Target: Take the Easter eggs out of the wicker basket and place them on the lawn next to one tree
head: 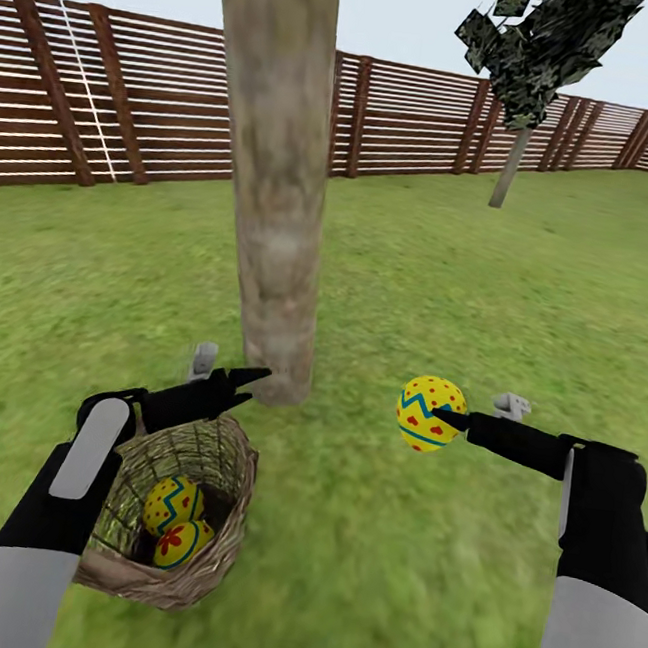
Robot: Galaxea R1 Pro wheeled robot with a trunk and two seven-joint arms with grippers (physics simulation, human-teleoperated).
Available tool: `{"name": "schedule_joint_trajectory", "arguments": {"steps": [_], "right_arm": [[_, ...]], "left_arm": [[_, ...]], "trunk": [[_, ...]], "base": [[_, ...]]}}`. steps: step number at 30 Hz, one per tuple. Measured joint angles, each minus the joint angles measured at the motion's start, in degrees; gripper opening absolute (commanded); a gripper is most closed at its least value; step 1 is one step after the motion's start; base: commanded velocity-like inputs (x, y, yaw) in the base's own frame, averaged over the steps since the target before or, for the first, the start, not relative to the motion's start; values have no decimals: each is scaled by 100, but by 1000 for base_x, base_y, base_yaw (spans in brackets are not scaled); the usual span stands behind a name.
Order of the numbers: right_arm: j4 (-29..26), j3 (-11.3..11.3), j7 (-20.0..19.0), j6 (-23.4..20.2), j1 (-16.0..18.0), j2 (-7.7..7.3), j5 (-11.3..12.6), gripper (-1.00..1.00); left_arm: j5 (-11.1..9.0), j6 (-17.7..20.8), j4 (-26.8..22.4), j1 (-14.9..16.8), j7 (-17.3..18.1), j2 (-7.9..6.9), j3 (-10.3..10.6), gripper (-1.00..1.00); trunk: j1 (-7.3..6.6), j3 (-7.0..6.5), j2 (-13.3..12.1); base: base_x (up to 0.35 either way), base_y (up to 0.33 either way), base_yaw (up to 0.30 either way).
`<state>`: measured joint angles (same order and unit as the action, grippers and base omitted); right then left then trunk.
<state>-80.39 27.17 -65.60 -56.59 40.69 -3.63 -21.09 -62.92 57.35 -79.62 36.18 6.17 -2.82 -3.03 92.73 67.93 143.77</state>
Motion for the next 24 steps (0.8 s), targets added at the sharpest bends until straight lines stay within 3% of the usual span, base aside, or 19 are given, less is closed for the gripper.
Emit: {"name": "schedule_joint_trajectory", "arguments": {"steps": [6,8,11,12,13,14,16,17,19,20,24], "right_arm": [[82,-3,154,10,0,0,-29,-100],[178,-13,782,23,-3,-1,-49,-100],[216,-51,2117,186,-5,-5,-48,-100],[246,-165,2612,274,-5,-2,-37,-100],[385,-480,3182,383,-5,4,-13,-100],[572,-793,3517,438,-5,8,0,-100],[1368,-1684,4227,741,-4,13,15,-100],[1566,-1877,4440,909,-2,12,-9,-100],[1726,-2038,4791,1157,-1,28,-4,-100],[1754,-2070,4893,1212,-1,120,-1,-100],[1762,-2081,5101,1243,-1,186,-18,-100]], "left_arm": [[0,3,-8,0,0,3,98,100],[0,5,-8,0,0,7,128,100],[-6,6,-7,0,7,15,135,100],[-5,2,-3,0,5,38,136,100],[0,-1,4,0,3,78,150,100],[1,-1,4,0,2,104,181,100],[-6,0,3,-1,11,128,258,100],[-3,-3,5,-2,12,132,266,100],[-2,-1,7,-2,17,174,315,100],[-4,1,14,-2,21,190,349,100],[-9,2,39,-2,22,245,430,100]], "trunk": [[-2,-31,0],[-2,-41,0],[-1,-52,0],[0,-52,0],[1,-53,0],[1,-53,0],[2,-53,-1],[1,-53,0],[0,-53,0],[0,-53,0],[-1,-45,0]], "base": [[217,-203,-264],[240,-210,-264],[177,-143,-252],[40,-31,-105],[20,-16,-54],[8,-11,116],[2,-206,252],[28,-283,285],[82,-302,295],[124,-302,299],[190,-268,300]]}}
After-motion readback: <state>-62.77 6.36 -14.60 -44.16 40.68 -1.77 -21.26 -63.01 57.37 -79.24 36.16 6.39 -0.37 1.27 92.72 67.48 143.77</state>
